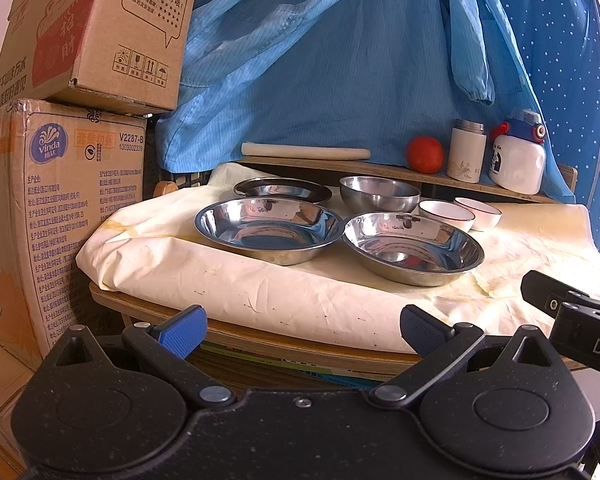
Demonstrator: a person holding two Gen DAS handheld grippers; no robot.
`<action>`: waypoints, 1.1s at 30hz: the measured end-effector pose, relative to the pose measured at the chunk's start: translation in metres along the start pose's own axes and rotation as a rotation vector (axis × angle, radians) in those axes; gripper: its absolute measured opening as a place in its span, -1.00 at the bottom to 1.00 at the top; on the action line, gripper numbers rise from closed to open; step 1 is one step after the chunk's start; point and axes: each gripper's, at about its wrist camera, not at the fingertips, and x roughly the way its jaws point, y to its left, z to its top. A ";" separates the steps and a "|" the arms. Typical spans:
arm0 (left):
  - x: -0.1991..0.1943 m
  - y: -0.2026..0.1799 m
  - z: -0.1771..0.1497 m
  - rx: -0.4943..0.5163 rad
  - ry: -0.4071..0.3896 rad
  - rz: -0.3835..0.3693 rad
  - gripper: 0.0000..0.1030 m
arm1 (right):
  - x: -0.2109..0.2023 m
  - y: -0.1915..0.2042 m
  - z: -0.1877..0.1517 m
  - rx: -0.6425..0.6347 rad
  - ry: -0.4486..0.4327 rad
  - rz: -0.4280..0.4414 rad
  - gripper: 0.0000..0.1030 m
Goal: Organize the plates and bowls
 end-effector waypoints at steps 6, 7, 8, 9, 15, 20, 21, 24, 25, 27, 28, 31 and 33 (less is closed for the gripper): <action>0.000 0.000 0.000 0.001 0.000 0.000 0.99 | 0.000 0.000 0.000 0.000 0.000 -0.001 1.00; 0.000 0.000 0.000 0.001 0.000 0.000 0.99 | 0.000 0.000 0.000 0.000 -0.001 0.000 1.00; 0.000 0.000 0.000 0.001 0.000 0.001 0.99 | 0.000 0.000 0.000 0.000 -0.001 0.000 1.00; 0.000 0.000 0.000 0.001 0.000 0.001 0.99 | 0.000 0.000 0.000 0.000 -0.001 0.000 1.00; 0.000 0.000 0.000 0.002 0.000 0.001 0.99 | -0.001 0.000 0.001 0.000 -0.002 -0.001 1.00; 0.000 0.000 0.000 0.002 -0.001 0.001 0.99 | -0.001 0.000 0.001 0.000 -0.001 0.000 1.00; 0.000 0.000 0.000 0.002 -0.001 0.001 0.99 | -0.001 0.000 0.001 0.000 -0.001 -0.001 1.00; 0.000 0.000 0.000 0.003 -0.002 0.002 0.99 | 0.000 0.000 0.000 0.000 -0.001 -0.001 1.00; 0.000 0.000 0.000 0.002 -0.002 0.003 0.99 | 0.001 0.001 0.000 0.000 -0.002 -0.001 1.00; 0.000 0.000 0.000 0.000 -0.002 0.003 0.99 | 0.002 0.001 0.000 0.002 -0.002 -0.002 1.00; -0.002 -0.002 -0.001 -0.001 -0.002 0.004 0.99 | 0.000 0.002 0.001 0.004 -0.003 -0.002 1.00; -0.002 -0.001 0.000 -0.002 -0.004 0.001 0.99 | -0.001 0.000 0.000 0.007 -0.003 -0.003 1.00; -0.003 -0.001 0.001 -0.001 -0.005 -0.001 0.98 | -0.001 0.000 0.000 0.006 -0.003 -0.003 1.00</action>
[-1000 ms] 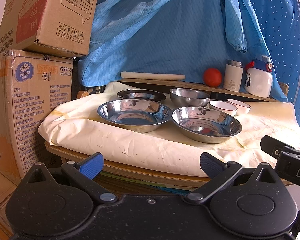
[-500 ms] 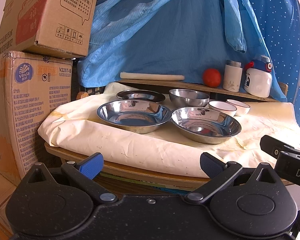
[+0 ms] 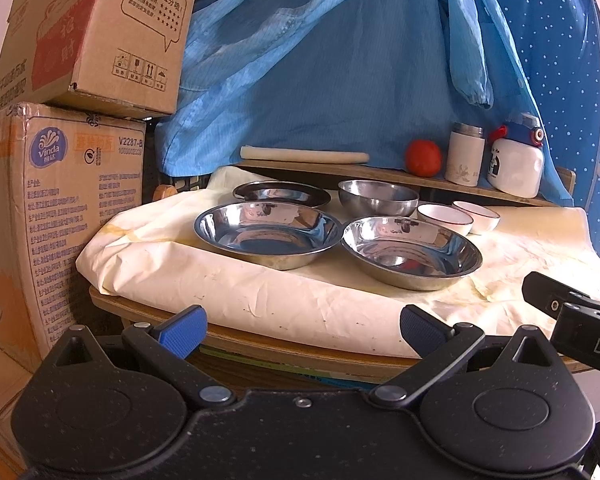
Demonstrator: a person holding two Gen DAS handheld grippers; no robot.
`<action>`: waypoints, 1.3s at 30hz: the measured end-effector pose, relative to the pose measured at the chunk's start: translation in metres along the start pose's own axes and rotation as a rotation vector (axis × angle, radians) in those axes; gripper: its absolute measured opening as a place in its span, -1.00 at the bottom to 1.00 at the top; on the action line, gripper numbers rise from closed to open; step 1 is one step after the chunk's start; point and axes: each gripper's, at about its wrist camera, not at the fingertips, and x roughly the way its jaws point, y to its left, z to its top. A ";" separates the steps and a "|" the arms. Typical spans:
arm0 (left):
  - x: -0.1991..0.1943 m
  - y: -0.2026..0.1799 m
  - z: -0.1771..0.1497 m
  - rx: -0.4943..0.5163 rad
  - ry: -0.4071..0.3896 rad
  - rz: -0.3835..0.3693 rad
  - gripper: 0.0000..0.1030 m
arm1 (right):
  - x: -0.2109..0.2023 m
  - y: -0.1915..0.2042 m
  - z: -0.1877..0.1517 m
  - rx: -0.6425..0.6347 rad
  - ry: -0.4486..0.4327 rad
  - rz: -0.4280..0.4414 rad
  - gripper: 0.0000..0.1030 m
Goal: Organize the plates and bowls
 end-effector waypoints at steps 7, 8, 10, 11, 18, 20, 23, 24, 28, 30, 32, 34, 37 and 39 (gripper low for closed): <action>0.001 0.001 0.002 -0.005 -0.002 -0.011 0.98 | 0.001 0.001 -0.002 0.002 -0.005 -0.001 1.00; 0.000 0.001 0.002 -0.009 -0.004 -0.016 0.98 | 0.001 0.001 -0.002 0.002 -0.005 -0.001 1.00; -0.001 0.001 0.002 -0.009 -0.007 -0.022 0.98 | 0.001 -0.001 -0.002 0.003 -0.007 0.000 1.00; -0.001 0.001 0.002 -0.007 -0.008 -0.025 0.98 | 0.000 -0.001 0.000 0.004 -0.006 0.002 1.00; -0.002 0.000 0.003 -0.003 -0.013 -0.030 0.98 | 0.002 -0.003 0.002 0.009 -0.006 0.003 1.00; -0.002 0.000 0.003 -0.005 -0.010 -0.028 0.98 | 0.001 -0.003 0.001 0.009 -0.006 0.004 1.00; 0.000 0.000 0.003 -0.002 -0.005 -0.027 0.98 | 0.002 -0.003 0.001 0.008 -0.004 0.004 1.00; 0.001 0.000 0.004 -0.001 -0.005 -0.029 0.98 | 0.003 -0.003 0.002 0.007 -0.005 0.007 1.00; 0.007 0.002 0.008 0.001 -0.003 -0.032 0.98 | 0.008 -0.003 0.004 0.004 -0.009 0.029 1.00; 0.009 0.004 0.010 -0.005 -0.012 -0.026 0.98 | 0.011 -0.002 0.006 -0.010 -0.011 0.034 1.00; 0.011 0.007 0.015 -0.007 -0.032 -0.005 0.98 | 0.015 -0.001 0.007 -0.034 -0.013 0.023 1.00; 0.014 0.007 0.020 0.006 -0.041 0.006 0.98 | 0.020 0.000 0.007 -0.050 -0.004 0.021 1.00; 0.023 0.011 0.031 0.015 -0.045 0.017 0.98 | 0.030 -0.001 0.010 -0.049 0.020 0.052 1.00; 0.030 0.014 0.038 0.016 -0.047 0.030 0.98 | 0.036 0.000 0.013 -0.055 0.027 0.066 1.00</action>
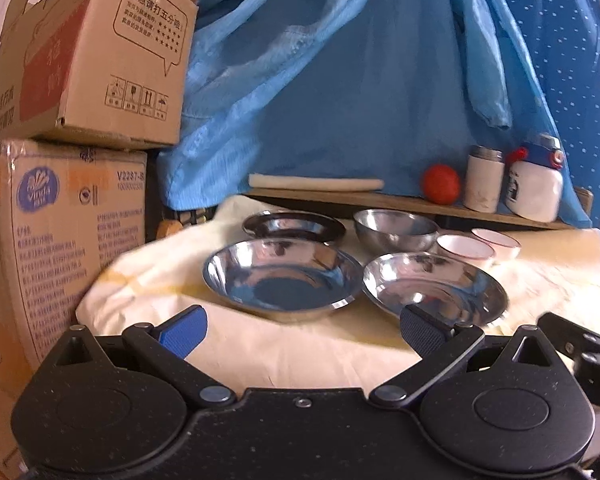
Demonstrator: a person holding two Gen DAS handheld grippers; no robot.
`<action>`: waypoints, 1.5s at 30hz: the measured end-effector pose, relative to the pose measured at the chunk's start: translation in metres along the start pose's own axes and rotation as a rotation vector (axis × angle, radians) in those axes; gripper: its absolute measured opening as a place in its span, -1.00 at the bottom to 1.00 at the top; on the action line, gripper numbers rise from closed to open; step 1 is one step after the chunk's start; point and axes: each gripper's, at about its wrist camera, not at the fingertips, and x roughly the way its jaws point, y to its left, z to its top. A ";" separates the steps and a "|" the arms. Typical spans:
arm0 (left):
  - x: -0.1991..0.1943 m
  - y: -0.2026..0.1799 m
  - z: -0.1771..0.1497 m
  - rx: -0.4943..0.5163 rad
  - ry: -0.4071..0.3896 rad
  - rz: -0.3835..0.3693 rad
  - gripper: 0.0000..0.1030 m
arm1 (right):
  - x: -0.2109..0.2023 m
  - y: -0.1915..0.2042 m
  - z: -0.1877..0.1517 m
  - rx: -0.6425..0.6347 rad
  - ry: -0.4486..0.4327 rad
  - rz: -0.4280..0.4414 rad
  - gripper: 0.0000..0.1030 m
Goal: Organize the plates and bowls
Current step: 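Move the left tool to one large steel plate's rim while the right tool reaches its opposite rim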
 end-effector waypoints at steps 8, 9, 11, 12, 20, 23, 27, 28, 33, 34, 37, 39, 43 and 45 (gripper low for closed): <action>0.042 0.022 0.022 0.008 0.034 0.046 0.98 | 0.040 -0.003 0.020 -0.010 0.075 0.161 1.00; 0.049 0.027 0.025 0.011 0.042 0.054 0.98 | 0.045 -0.004 0.023 -0.009 0.085 0.182 1.00; 0.059 0.034 0.029 0.018 0.057 0.063 0.98 | 0.057 -0.004 0.031 -0.021 0.102 0.223 1.00; 0.064 0.038 0.031 0.019 0.065 0.066 0.98 | 0.063 -0.004 0.035 -0.033 0.113 0.238 1.00; 0.102 0.059 0.043 0.029 0.112 0.075 0.98 | 0.113 0.012 0.068 -0.121 0.169 0.288 1.00; 0.112 0.063 0.044 0.038 0.128 0.075 0.98 | 0.129 0.020 0.077 -0.151 0.161 0.299 1.00; 0.125 0.070 0.044 0.046 0.170 0.062 0.98 | 0.149 0.034 0.086 -0.192 0.170 0.333 1.00; 0.129 0.071 0.044 0.046 0.181 0.058 0.98 | 0.154 0.037 0.088 -0.193 0.181 0.350 1.00; 0.140 0.079 0.041 0.036 0.209 0.040 0.98 | 0.194 0.046 0.096 -0.119 0.272 0.488 1.00; 0.142 0.080 0.041 0.032 0.214 0.031 0.98 | 0.199 0.046 0.097 -0.108 0.284 0.511 1.00; 0.145 0.082 0.040 0.028 0.220 0.005 0.98 | 0.220 0.047 0.101 -0.068 0.321 0.577 1.00; 0.144 0.082 0.040 0.038 0.216 -0.008 0.97 | 0.229 0.048 0.101 -0.043 0.345 0.624 0.99; 0.144 0.085 0.038 0.039 0.222 -0.044 0.88 | 0.241 0.056 0.099 -0.025 0.374 0.680 0.88; 0.145 0.086 0.037 0.026 0.236 -0.066 0.80 | 0.244 0.060 0.096 -0.027 0.389 0.696 0.83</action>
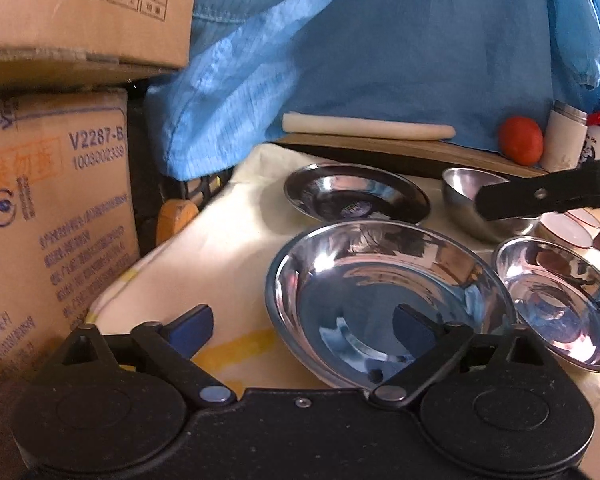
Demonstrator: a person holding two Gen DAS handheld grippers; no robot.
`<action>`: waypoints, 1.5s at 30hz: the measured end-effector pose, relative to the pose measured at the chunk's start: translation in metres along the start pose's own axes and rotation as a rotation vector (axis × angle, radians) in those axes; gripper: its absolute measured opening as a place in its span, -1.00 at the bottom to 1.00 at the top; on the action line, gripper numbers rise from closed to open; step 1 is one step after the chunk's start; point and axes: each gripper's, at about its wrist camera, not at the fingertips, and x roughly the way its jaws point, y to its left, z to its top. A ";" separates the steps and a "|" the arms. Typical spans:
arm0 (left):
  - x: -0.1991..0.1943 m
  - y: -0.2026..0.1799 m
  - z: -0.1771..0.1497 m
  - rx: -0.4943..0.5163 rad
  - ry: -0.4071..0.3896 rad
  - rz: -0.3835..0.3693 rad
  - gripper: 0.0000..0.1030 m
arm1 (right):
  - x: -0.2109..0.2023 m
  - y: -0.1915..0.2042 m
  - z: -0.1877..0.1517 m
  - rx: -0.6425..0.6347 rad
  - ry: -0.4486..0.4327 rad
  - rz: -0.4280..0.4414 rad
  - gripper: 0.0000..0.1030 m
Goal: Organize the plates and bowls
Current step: 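Move the left tool to one large steel plate's rim while the right tool reaches its opposite rim, then grip the large steel plate with both tools and lift it over the other large plate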
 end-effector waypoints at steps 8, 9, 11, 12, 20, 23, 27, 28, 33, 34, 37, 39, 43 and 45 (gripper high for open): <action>0.000 0.002 -0.006 -0.031 0.027 -0.047 0.48 | 0.024 0.005 -0.003 -0.023 0.097 -0.031 0.47; 0.000 0.003 -0.007 -0.034 0.028 -0.046 0.41 | 0.028 0.005 -0.003 -0.028 0.112 -0.042 0.41; -0.001 0.003 -0.008 -0.043 0.029 -0.048 0.26 | 0.031 0.004 -0.004 -0.025 0.125 -0.062 0.31; -0.001 0.004 -0.009 -0.050 0.031 -0.051 0.13 | 0.033 0.003 -0.004 -0.021 0.130 -0.074 0.24; -0.006 0.007 -0.012 -0.106 0.025 -0.043 -0.43 | 0.042 -0.006 -0.008 0.068 0.150 -0.089 -0.48; -0.008 0.011 -0.011 -0.157 0.020 -0.038 -0.53 | 0.042 -0.007 -0.008 0.104 0.143 -0.107 -0.64; -0.014 0.011 -0.005 -0.180 -0.003 -0.021 -0.62 | 0.033 -0.012 -0.004 0.173 0.117 -0.097 -0.72; -0.017 0.010 -0.002 -0.179 -0.014 -0.020 -0.62 | 0.029 -0.012 -0.002 0.182 0.108 -0.095 -0.73; -0.032 -0.003 0.017 -0.194 -0.075 -0.046 -0.64 | -0.002 -0.018 0.008 0.213 0.055 -0.108 -0.74; -0.035 -0.008 0.022 -0.193 -0.090 -0.059 -0.64 | -0.008 -0.020 0.008 0.220 0.047 -0.115 -0.74; -0.037 -0.027 0.032 -0.182 -0.120 -0.102 -0.64 | -0.033 -0.029 0.008 0.253 0.027 -0.154 -0.75; -0.035 -0.042 0.036 -0.175 -0.131 -0.139 -0.64 | -0.051 -0.037 0.005 0.262 0.021 -0.193 -0.74; -0.024 -0.072 0.033 -0.172 -0.109 -0.218 -0.64 | -0.082 -0.055 -0.008 0.296 0.011 -0.267 -0.74; -0.018 -0.084 0.029 -0.166 -0.089 -0.237 -0.64 | -0.094 -0.062 -0.016 0.306 0.007 -0.295 -0.74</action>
